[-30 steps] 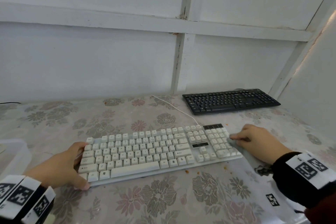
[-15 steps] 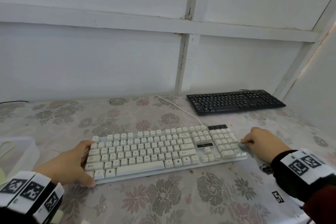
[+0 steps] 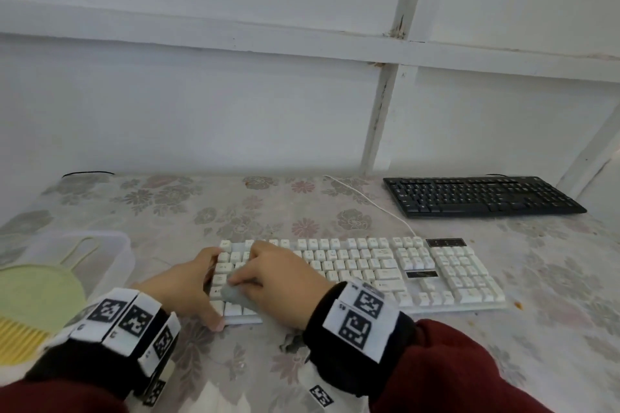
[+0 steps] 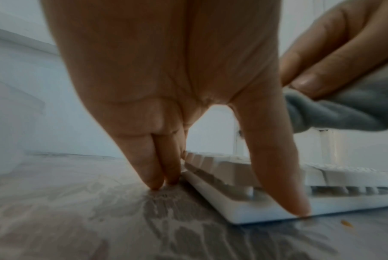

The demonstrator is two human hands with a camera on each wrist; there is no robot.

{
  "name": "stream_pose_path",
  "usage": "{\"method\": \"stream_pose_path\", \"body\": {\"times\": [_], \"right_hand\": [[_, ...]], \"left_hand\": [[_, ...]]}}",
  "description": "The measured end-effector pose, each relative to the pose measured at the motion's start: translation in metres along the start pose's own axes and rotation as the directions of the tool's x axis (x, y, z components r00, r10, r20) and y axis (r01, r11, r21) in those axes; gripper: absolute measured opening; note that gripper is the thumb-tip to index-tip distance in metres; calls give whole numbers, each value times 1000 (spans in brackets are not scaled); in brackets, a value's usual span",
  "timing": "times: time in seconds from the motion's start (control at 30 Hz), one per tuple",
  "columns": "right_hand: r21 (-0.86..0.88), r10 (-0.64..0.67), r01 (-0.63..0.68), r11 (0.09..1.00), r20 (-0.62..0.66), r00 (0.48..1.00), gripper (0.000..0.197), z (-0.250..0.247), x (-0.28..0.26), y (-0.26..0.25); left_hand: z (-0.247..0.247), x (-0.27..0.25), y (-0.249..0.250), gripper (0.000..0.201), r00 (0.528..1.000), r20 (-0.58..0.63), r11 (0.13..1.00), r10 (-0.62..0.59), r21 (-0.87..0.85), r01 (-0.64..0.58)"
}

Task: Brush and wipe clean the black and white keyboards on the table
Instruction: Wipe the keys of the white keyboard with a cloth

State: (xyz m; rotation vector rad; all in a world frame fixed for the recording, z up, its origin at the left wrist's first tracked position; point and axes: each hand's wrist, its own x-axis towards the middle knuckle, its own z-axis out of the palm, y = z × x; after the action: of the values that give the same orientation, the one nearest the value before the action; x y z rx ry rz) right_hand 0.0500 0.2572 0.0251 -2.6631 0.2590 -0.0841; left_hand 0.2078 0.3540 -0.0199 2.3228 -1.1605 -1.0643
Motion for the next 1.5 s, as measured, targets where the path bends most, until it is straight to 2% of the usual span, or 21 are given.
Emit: {"method": "stream_pose_path", "body": {"times": [0.13, 0.23, 0.3, 0.37, 0.5, 0.6, 0.73, 0.9, 1.03, 1.17, 1.33, 1.43, 1.5], "right_hand": [[2, 6, -7, 1000, 112, 994, 30, 17, 17, -14], [-14, 22, -21, 1000, 157, 987, 33, 19, 17, -16], [-15, 18, -15, 1000, 178, 984, 34, 20, 19, -17], [-41, 12, -1, 999, 249, 968, 36, 21, 25, -19], [-105, -12, 53, 993, 357, 934, 38, 20, 33, -19], [-95, -51, 87, 992, 335, 941, 34, 22, 37, -18], [-152, 32, 10, 988, 269, 963, 30, 33, 44, -24], [-249, 29, 36, 968, 253, 967, 29, 35, 39, -23], [-267, 6, 45, 963, 187, 982, 29, 32, 30, -18], [-243, -26, 71, 968, 184, 983, 29, 27, 22, -16], [-284, -55, 133, 950, 267, 962, 15, 16, 16, -3], [-298, -114, 208, 932, 302, 946, 27, 6, 5, 8], [-276, -129, 211, 938, 288, 949, 20, 3, -4, 13]], "left_hand": [[-2, -3, 5, 112, 999, 26, 999, 44, -17, -43], [-6, -5, 2, 128, 979, 162, 979, 123, -180, -93], [-9, -5, -2, 129, 961, 204, 960, 188, -247, -135], [-11, -4, -6, 124, 958, 204, 960, 199, -236, -149], [-12, 1, -14, 138, 954, 234, 965, 188, -225, -135], [-12, 2, -16, 145, 955, 245, 969, 166, -220, -112], [-12, 1, -13, 143, 966, 235, 981, 106, -184, -63], [-8, 3, -10, 111, 981, 168, 982, 102, -171, -73], [-5, 4, -11, 115, 983, 138, 968, 119, -237, -84], [-3, 4, -11, 124, 987, 102, 960, 123, -266, -92], [-3, 4, -13, 120, 986, 101, 938, 133, -333, -92], [-4, 4, -13, 120, 986, 107, 943, 129, -321, -88], [-4, 4, -12, 117, 985, 118, 942, 128, -324, -84]]}}
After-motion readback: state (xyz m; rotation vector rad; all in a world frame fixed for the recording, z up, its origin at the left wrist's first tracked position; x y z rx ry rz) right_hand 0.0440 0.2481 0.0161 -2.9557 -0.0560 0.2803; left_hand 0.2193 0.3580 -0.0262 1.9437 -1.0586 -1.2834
